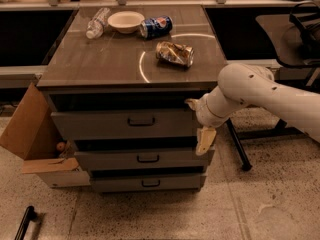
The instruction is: Open top drawer
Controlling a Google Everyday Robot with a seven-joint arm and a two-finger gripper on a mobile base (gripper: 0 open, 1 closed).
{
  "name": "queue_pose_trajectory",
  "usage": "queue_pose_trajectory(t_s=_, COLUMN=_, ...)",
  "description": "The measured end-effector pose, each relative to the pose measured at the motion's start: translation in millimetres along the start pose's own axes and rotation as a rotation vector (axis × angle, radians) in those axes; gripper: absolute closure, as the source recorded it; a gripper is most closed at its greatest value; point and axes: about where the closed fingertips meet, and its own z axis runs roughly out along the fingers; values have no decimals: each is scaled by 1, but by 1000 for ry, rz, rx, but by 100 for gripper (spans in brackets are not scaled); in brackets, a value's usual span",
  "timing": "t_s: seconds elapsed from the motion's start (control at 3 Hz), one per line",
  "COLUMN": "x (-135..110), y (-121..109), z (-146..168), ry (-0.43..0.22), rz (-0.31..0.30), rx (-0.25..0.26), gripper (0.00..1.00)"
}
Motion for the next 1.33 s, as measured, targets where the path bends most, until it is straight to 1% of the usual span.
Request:
queue_pose_trajectory(t_s=0.33, x=0, y=-12, z=17, ry=-23, rz=-3, rx=-18, gripper=0)
queue_pose_trajectory(t_s=0.67, x=-2, y=-8, z=31, ry=-41, rz=-4, rx=-42, gripper=27)
queue_pose_trajectory(t_s=1.0, x=-3, y=6, z=32, ry=-44, rz=-3, rx=-58, gripper=50)
queue_pose_trajectory(t_s=1.33, x=-4, y=4, z=27, ry=-44, rz=-3, rx=-58, gripper=72)
